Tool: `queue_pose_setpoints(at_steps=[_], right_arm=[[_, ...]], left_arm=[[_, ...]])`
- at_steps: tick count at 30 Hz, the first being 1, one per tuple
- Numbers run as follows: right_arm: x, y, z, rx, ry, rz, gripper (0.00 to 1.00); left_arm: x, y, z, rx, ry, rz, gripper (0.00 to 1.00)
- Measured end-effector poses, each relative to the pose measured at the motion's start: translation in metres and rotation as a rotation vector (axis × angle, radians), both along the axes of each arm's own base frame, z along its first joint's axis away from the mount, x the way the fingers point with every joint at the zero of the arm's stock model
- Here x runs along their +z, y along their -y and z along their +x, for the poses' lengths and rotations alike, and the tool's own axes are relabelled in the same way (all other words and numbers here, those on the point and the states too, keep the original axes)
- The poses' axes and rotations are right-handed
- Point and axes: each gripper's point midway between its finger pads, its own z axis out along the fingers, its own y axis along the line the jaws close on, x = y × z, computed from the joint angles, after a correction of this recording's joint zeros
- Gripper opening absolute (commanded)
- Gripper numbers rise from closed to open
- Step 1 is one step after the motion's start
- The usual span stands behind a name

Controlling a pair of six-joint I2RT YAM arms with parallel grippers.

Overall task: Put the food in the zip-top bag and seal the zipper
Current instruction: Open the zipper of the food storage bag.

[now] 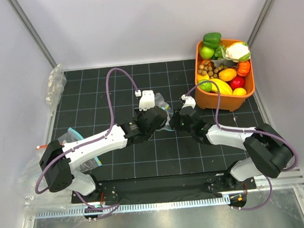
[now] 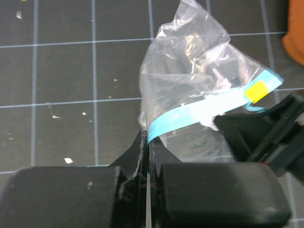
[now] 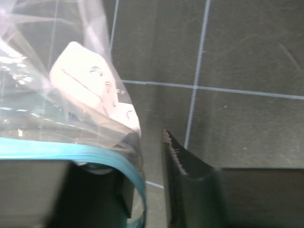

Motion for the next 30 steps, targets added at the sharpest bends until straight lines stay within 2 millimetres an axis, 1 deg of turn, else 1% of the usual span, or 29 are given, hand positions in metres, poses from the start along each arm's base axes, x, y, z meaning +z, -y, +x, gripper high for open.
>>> queue_pose_setpoints(at_steps=[3, 6, 8, 9, 10, 11, 13, 14, 15, 16, 18, 22, 26, 29, 30], right_arm=[[0.0, 0.003, 0.002, -0.009, -0.003, 0.002, 0.47], [0.003, -0.001, 0.0, 0.025, 0.0, 0.017, 0.49], [0.011, -0.007, -0.002, 0.062, 0.021, 0.035, 0.48], [0.016, -0.009, -0.003, 0.079, 0.037, 0.043, 0.42], [0.02, -0.011, -0.004, 0.089, 0.048, 0.05, 0.39], [0.025, -0.013, -0.004, 0.102, 0.062, 0.057, 0.38], [0.031, -0.016, -0.004, 0.117, 0.083, 0.067, 0.38], [0.032, -0.017, -0.005, 0.126, 0.087, 0.069, 0.41], [0.033, -0.018, -0.005, 0.131, 0.089, 0.072, 0.55], [0.033, -0.019, -0.006, 0.138, 0.089, 0.073, 0.62], [0.033, -0.02, -0.006, 0.148, 0.092, 0.071, 0.73], [0.035, -0.021, -0.01, 0.17, 0.101, 0.079, 0.74], [0.044, -0.02, -0.016, 0.185, 0.124, 0.1, 0.67], [0.056, -0.02, -0.017, 0.191, 0.153, 0.122, 0.73], [0.059, -0.021, -0.018, 0.197, 0.162, 0.131, 0.77]], left_arm=[[-0.002, -0.005, 0.0, 0.005, 0.001, 0.05, 0.0], [-0.002, -0.005, 0.001, -0.009, 0.001, 0.087, 0.0], [-0.001, -0.003, 0.001, -0.025, 0.001, 0.108, 0.0], [-0.002, -0.002, 0.002, -0.035, -0.001, 0.117, 0.0], [-0.002, -0.001, 0.002, -0.042, -0.003, 0.122, 0.0], [-0.003, 0.001, 0.002, -0.053, -0.007, 0.131, 0.0], [-0.006, 0.004, 0.002, -0.069, -0.016, 0.141, 0.0], [-0.007, 0.005, 0.002, -0.077, -0.02, 0.145, 0.0], [-0.008, 0.006, 0.002, -0.085, -0.023, 0.152, 0.0], [-0.008, 0.006, 0.002, -0.09, -0.024, 0.157, 0.0], [-0.008, 0.006, 0.002, -0.092, -0.023, 0.162, 0.0], [-0.005, 0.004, 0.003, -0.092, -0.016, 0.185, 0.0], [-0.001, 0.003, 0.005, -0.086, -0.014, 0.224, 0.0], [0.002, 0.003, 0.005, -0.077, -0.005, 0.277, 0.0], [0.005, 0.002, 0.005, -0.07, 0.002, 0.304, 0.0]])
